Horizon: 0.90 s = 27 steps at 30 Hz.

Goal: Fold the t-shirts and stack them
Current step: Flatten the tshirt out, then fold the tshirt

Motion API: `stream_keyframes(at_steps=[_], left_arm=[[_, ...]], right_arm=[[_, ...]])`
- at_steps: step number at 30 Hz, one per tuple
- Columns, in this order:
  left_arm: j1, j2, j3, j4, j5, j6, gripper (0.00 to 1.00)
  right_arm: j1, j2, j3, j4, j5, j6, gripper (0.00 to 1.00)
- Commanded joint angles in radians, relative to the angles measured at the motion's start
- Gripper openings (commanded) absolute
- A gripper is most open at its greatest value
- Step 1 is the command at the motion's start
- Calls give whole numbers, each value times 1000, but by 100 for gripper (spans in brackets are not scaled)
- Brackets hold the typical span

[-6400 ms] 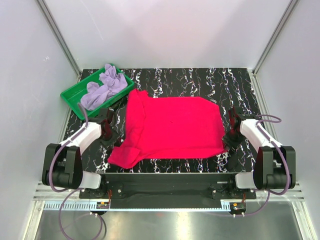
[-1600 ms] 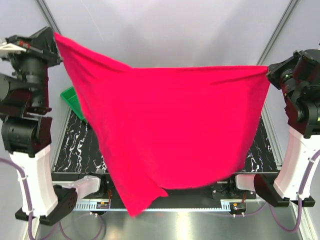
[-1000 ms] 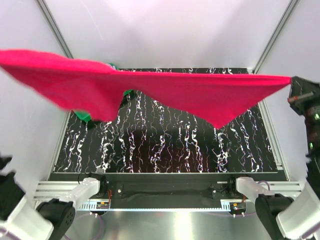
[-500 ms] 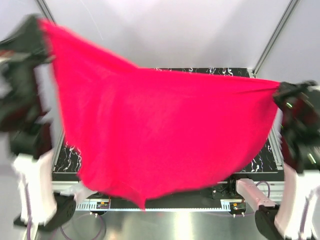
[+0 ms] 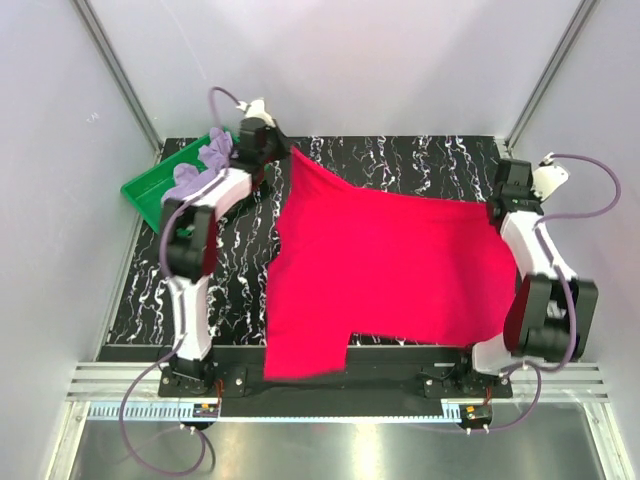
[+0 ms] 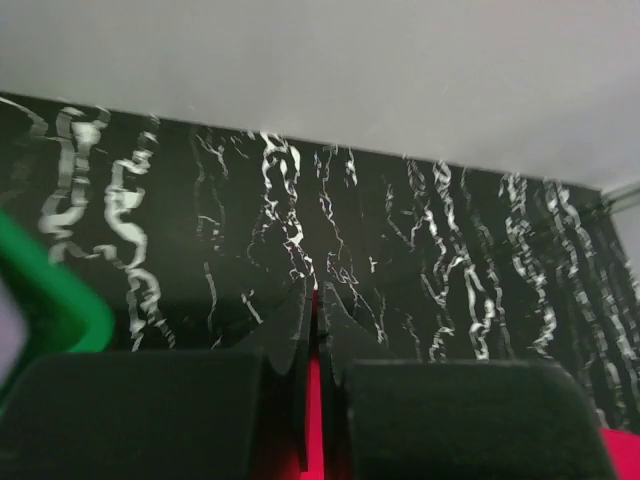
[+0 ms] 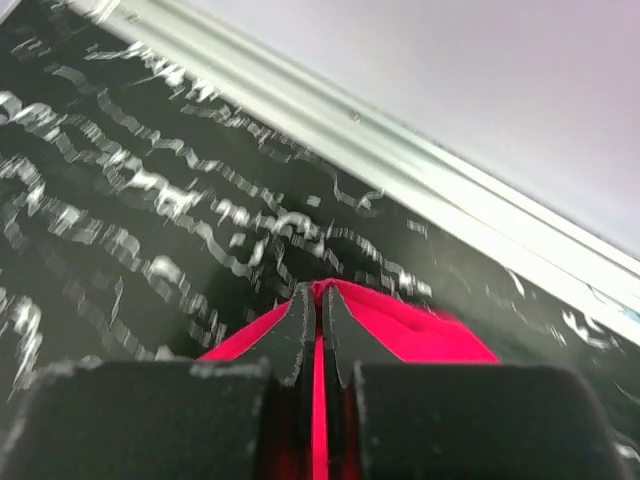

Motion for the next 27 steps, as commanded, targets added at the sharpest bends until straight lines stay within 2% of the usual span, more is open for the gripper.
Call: stream_keyframes(at_steps=[1,2,5,9,20,24,27], left_arm=[[-15,149,254,149,100,12,0],[-20,195,380,118,112,40,0],[-28,325,536,67,112,37,0],[-34,401,599,53,103,19,0],[-49,416,643,-11,88,0,0],[-55,328,571,-38,92,5,0],[-58,265,472,-41,97,2,0]], right_arm=[[-38,99,73,235,50,-29,0],[-53,130,92,243,44,-38,0],[-84,236,150,289,5,-78,0],[-107,377,256,278,-54,-73,0],[-153,603,597,75,-191,-96,0],[-162,654,699,-53,-263,-107,0],[-163,661,715,-117,-283,-90,0]])
